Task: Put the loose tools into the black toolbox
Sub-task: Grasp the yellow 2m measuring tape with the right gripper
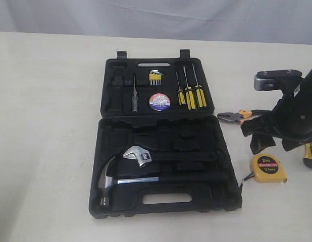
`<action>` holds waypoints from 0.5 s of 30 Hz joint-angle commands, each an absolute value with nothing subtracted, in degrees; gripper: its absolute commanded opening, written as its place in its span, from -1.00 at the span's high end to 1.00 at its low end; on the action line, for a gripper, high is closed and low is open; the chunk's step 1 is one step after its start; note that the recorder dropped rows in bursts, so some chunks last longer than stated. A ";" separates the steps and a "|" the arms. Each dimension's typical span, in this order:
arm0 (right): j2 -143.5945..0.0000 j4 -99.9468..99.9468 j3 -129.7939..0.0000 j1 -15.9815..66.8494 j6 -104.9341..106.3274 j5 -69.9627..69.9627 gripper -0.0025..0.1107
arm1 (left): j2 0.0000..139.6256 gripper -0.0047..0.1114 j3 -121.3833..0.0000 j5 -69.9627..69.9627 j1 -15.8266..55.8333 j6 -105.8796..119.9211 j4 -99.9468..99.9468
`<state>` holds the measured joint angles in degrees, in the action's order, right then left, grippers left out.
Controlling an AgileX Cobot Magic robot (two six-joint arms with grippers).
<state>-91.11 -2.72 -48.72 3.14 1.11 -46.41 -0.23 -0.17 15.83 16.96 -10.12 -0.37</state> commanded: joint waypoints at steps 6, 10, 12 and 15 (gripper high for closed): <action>-91.06 -2.66 -44.95 2.83 -0.87 -37.27 -0.26 | 0.00 0.92 0.00 15.61 17.22 -10.05 0.00; -91.06 -0.79 -44.39 2.83 -3.72 -35.83 -0.32 | 0.00 0.92 0.00 15.61 17.22 -10.05 0.00; -91.06 0.00 -44.03 2.83 -4.71 -35.68 -0.32 | 0.00 0.92 0.00 15.61 17.22 -10.05 0.00; -91.90 1.90 -43.38 2.83 -6.91 -34.77 -0.32 | 0.00 0.92 0.00 15.61 17.22 -10.05 0.00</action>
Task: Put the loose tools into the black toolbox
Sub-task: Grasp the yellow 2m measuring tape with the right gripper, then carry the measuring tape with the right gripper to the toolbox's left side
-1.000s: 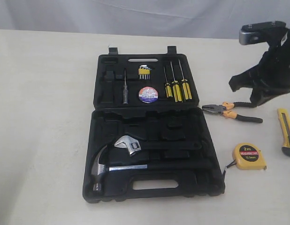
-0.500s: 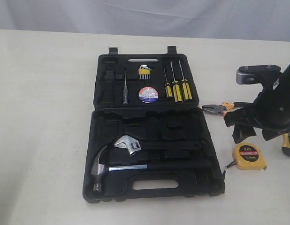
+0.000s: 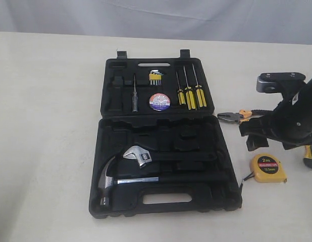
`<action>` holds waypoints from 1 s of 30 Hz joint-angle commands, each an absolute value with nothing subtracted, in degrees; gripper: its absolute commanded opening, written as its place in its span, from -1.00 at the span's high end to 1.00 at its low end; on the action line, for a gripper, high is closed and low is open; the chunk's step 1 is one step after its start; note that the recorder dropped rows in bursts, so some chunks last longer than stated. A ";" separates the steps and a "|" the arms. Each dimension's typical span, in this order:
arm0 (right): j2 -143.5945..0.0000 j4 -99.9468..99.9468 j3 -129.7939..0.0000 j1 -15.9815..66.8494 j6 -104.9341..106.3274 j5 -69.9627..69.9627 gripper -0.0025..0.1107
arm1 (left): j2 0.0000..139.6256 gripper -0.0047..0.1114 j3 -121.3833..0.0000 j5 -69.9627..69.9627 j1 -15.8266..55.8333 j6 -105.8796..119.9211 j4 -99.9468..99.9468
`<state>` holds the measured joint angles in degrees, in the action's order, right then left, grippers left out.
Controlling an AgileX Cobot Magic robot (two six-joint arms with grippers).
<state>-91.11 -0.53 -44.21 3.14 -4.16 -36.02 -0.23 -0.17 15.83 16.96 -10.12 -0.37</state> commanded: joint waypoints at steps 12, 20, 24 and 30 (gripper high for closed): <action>-102.85 0.90 -43.26 2.83 -6.80 -32.16 -0.32 | 0.00 0.92 0.00 15.61 17.22 -10.05 0.00; -102.87 0.00 -47.37 2.83 -6.33 -40.85 0.43 | 0.00 0.92 0.00 15.61 17.22 -10.05 0.00; -102.87 0.00 -48.10 2.96 -6.17 -42.51 0.85 | 0.00 0.92 0.00 15.61 17.22 -10.05 0.00; -102.73 0.00 -49.53 4.65 -4.99 -42.44 0.96 | 0.00 0.92 0.00 15.61 17.22 -10.05 0.00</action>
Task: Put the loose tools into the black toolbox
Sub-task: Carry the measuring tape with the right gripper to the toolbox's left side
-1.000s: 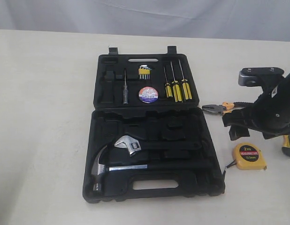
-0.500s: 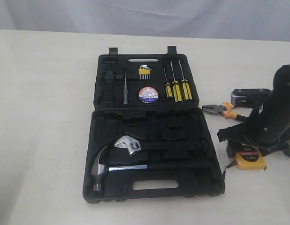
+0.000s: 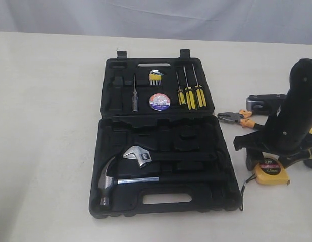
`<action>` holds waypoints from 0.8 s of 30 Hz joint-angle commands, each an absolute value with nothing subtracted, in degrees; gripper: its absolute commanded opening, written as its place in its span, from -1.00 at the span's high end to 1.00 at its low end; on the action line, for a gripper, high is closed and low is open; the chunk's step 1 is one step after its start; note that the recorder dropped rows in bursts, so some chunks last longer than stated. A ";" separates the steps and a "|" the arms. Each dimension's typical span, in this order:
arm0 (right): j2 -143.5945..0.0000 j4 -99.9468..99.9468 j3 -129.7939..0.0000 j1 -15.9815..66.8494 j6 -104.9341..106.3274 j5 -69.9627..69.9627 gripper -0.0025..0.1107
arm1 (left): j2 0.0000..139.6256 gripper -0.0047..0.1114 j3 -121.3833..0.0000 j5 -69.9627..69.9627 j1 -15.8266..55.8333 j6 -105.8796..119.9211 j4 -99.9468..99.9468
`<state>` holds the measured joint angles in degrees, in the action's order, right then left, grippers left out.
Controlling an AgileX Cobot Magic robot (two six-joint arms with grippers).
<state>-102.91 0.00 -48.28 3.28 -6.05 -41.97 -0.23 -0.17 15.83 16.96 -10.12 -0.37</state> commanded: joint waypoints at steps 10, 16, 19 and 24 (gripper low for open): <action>-95.52 0.00 -57.46 13.72 -6.66 -42.09 0.96 | 0.00 0.92 0.00 15.61 17.22 -10.05 0.00; -92.92 0.00 -64.36 22.36 -9.55 -39.97 0.96 | 0.00 0.92 0.00 15.61 17.22 -10.05 0.00; -93.91 0.00 -67.45 26.72 -12.55 -37.25 0.96 | 0.00 0.92 0.00 15.61 17.22 -10.05 0.00; -99.12 0.00 -72.93 33.41 -15.88 -34.54 0.96 | 0.00 0.92 0.00 15.61 17.22 -10.05 0.00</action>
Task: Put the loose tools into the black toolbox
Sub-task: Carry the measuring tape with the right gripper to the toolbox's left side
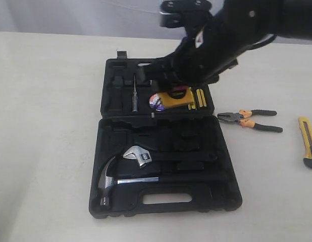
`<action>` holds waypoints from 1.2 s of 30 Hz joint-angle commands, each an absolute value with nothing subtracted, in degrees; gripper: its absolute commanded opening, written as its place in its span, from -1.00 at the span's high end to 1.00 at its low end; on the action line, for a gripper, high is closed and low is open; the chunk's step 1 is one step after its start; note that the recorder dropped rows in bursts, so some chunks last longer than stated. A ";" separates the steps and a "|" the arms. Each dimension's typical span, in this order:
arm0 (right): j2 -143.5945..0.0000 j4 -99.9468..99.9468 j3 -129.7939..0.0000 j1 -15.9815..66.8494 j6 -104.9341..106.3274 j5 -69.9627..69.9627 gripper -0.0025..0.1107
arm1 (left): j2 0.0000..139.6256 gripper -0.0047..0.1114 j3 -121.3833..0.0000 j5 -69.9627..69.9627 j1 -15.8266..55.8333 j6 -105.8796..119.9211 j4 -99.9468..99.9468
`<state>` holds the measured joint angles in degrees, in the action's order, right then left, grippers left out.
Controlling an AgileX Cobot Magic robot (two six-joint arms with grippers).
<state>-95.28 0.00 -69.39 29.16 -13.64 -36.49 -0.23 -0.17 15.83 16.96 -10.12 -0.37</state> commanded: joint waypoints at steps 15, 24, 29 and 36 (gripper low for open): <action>-115.98 0.68 -79.82 39.10 -23.93 -24.73 0.96 | 0.00 0.92 0.00 15.61 17.22 -10.05 0.00; -120.95 0.46 -79.82 39.10 -27.04 -24.24 0.96 | 0.00 0.92 0.00 15.61 17.22 -10.05 0.00; -121.53 0.46 -79.82 39.10 -27.04 -25.53 0.96 | 0.00 0.92 0.00 15.61 17.22 -10.05 0.00; -121.53 -0.44 -79.91 39.47 -26.01 -31.51 0.96 | 0.00 0.92 0.00 15.61 17.22 -10.05 0.00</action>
<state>-120.32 0.00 -80.52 39.12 -26.72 -26.20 -0.23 -0.17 15.83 16.96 -10.12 -0.37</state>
